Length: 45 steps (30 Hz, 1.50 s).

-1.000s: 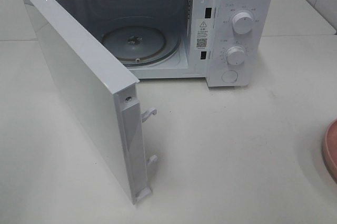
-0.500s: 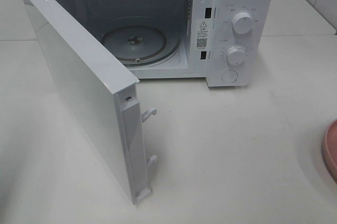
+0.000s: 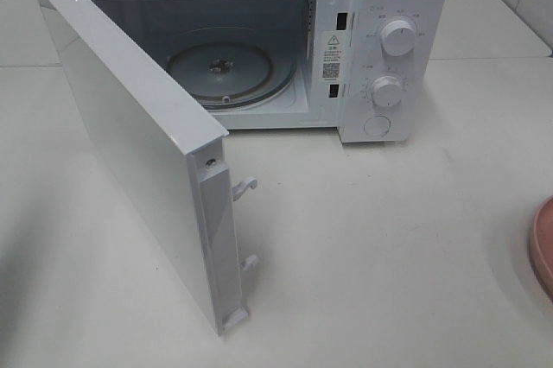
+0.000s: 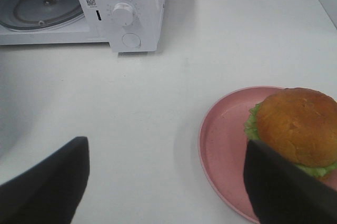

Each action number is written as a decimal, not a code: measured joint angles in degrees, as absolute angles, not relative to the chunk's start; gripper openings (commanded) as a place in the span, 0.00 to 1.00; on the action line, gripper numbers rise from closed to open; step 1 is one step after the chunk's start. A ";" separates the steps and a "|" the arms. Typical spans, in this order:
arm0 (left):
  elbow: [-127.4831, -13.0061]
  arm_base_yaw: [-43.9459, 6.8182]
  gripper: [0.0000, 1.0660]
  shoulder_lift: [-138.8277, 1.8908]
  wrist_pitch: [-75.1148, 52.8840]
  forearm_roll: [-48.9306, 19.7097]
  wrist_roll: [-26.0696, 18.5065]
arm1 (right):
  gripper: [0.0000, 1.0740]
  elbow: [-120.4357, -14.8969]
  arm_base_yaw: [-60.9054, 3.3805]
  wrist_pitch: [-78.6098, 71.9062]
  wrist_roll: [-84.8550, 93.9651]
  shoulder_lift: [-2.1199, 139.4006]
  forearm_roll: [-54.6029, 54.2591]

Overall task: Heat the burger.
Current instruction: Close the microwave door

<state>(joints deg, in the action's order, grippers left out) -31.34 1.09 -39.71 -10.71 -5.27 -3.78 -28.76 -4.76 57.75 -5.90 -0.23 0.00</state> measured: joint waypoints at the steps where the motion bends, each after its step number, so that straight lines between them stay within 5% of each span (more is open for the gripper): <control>1: -31.34 1.09 0.00 -42.40 -7.39 -5.27 -3.78 | 0.71 -28.76 -4.76 57.75 -5.90 -0.23 0.00; 24: -28.53 -0.57 0.00 -70.82 28.36 -2.12 -3.55 | 0.71 -28.76 -4.76 57.75 -5.90 -0.23 0.00; 45: -24.01 -0.69 0.00 -88.18 49.05 29.39 16.84 | 0.71 -28.76 -4.76 57.75 -5.90 -0.23 0.00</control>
<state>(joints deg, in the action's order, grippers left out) -24.01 -0.69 -88.18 49.05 29.39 16.84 -28.76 -4.76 57.75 -5.90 -0.23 0.00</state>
